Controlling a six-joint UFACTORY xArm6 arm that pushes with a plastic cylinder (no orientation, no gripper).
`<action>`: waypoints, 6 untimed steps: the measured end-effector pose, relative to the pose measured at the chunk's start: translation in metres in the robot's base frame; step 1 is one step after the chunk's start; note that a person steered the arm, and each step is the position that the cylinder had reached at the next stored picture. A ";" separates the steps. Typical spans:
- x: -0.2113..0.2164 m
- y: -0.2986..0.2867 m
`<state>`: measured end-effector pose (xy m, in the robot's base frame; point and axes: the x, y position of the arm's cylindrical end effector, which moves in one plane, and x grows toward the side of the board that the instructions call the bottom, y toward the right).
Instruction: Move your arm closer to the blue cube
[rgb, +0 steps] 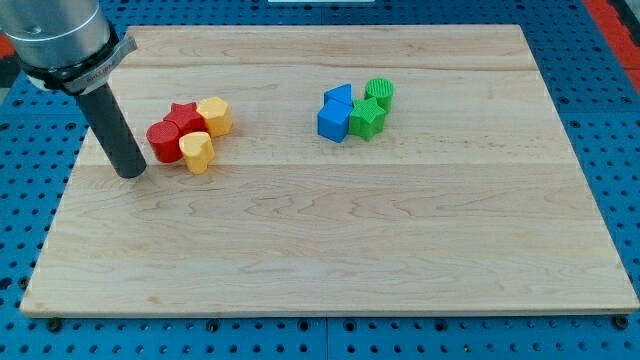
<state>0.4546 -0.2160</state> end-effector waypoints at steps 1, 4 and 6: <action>0.001 0.000; 0.051 0.134; -0.007 0.173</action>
